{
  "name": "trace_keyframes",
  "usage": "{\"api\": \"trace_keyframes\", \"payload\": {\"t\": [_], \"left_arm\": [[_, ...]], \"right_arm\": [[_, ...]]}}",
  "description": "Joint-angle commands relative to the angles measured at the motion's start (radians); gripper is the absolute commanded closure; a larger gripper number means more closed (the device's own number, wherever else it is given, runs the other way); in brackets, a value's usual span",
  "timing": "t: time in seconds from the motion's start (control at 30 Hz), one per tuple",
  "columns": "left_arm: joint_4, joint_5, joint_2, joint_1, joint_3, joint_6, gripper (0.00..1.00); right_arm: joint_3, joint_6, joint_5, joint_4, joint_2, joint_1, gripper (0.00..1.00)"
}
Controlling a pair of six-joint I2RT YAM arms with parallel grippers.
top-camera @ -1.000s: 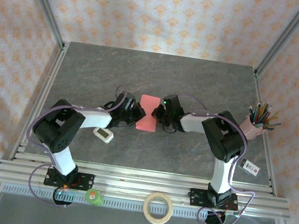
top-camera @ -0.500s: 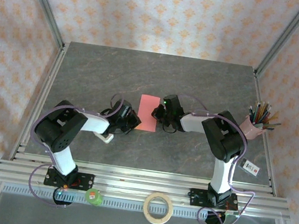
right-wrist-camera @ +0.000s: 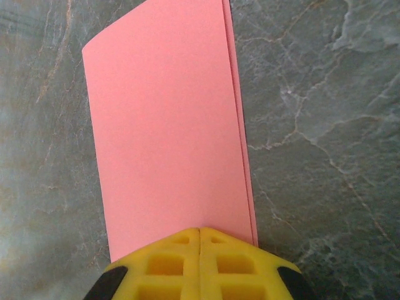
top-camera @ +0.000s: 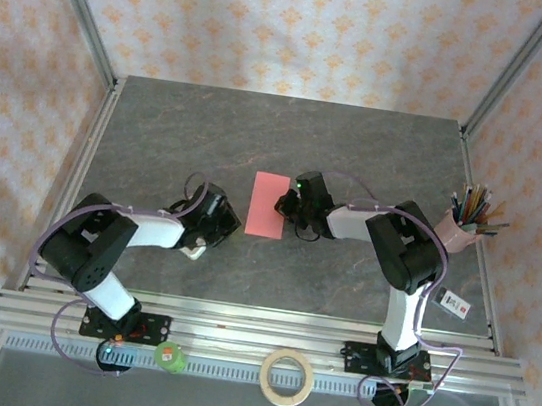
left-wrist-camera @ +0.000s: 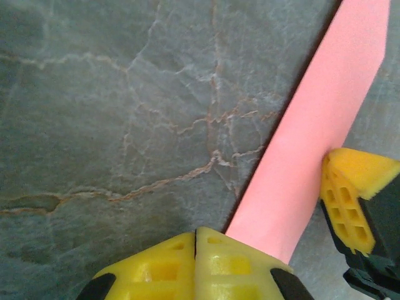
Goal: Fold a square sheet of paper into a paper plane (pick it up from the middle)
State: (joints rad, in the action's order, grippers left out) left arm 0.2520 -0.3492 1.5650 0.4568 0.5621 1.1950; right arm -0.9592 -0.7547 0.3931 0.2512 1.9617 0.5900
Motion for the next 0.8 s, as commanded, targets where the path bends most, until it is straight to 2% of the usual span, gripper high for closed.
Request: {"api": "trace_keyframes", "payload": {"t": [0.0, 0.17, 0.33, 0.53, 0.77], "left_arm": [[-0.038, -0.005, -0.033, -0.002, 0.046, -0.051, 1.0], [-0.022, -0.07, 0.03, 0.025, 0.109, -0.074, 1.0], [-0.005, -0.086, 0.099, 0.053, 0.136, -0.067, 1.0], [-0.067, -0.046, 0.118, 0.052, 0.102, -0.09, 1.0], [-0.186, 0.001, 0.035, 0.001, 0.045, -0.159, 1.0]], "right_arm": [[0.078, 0.049, -0.16, -0.317, 0.169, -0.038, 1.0], [0.081, 0.046, -0.159, -0.315, 0.169, -0.037, 1.0], [0.086, 0.043, -0.16, -0.311, 0.166, -0.037, 1.0], [0.08, 0.046, -0.166, -0.317, 0.169, -0.037, 1.0], [0.049, 0.092, -0.169, -0.341, 0.167, -0.037, 1.0]]}}
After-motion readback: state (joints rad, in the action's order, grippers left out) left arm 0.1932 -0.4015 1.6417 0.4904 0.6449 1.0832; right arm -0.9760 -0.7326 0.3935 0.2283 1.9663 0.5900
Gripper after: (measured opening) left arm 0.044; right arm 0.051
